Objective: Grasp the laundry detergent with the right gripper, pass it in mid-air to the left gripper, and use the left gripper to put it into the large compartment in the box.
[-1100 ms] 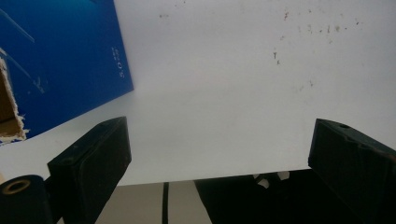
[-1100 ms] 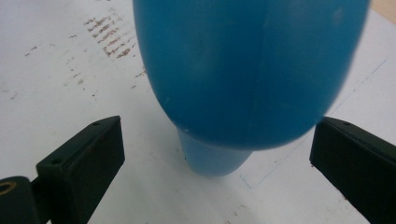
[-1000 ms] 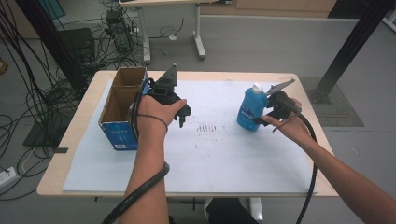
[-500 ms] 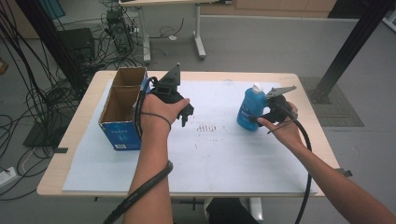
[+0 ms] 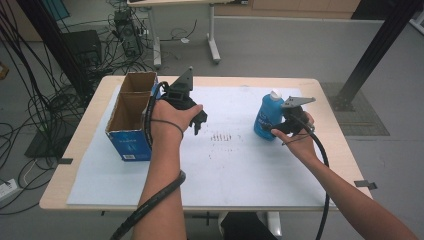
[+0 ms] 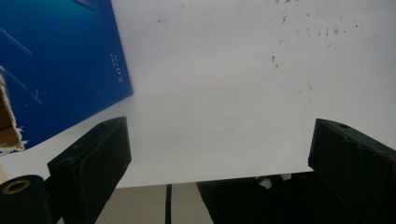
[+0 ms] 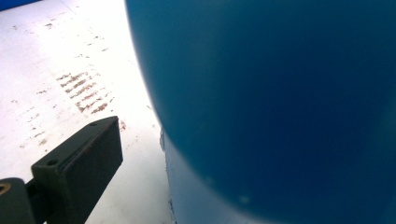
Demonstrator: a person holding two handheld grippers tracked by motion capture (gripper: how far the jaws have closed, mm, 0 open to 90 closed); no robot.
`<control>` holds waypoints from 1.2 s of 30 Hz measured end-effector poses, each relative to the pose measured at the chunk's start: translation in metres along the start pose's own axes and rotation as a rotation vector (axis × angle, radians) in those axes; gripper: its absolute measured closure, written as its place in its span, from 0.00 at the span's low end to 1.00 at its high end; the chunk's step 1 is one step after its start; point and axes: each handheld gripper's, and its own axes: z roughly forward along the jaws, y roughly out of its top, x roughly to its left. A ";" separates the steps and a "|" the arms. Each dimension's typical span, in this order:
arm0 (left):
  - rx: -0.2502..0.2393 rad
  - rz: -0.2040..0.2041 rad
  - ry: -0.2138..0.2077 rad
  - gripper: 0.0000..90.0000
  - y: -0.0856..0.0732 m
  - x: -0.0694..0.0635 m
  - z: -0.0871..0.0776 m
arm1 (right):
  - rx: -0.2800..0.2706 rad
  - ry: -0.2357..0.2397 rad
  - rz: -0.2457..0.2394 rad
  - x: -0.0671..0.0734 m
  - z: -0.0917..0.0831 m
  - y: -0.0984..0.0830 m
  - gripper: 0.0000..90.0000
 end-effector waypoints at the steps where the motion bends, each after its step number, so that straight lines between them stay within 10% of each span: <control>1: 0.002 0.001 0.001 0.07 0.000 0.000 0.000 | -0.004 -0.001 -0.001 0.000 0.000 0.000 0.02; 36: 0.000 0.009 0.004 0.07 0.003 -0.005 -0.002 | -0.039 -0.010 -0.010 -0.005 -0.001 0.001 0.02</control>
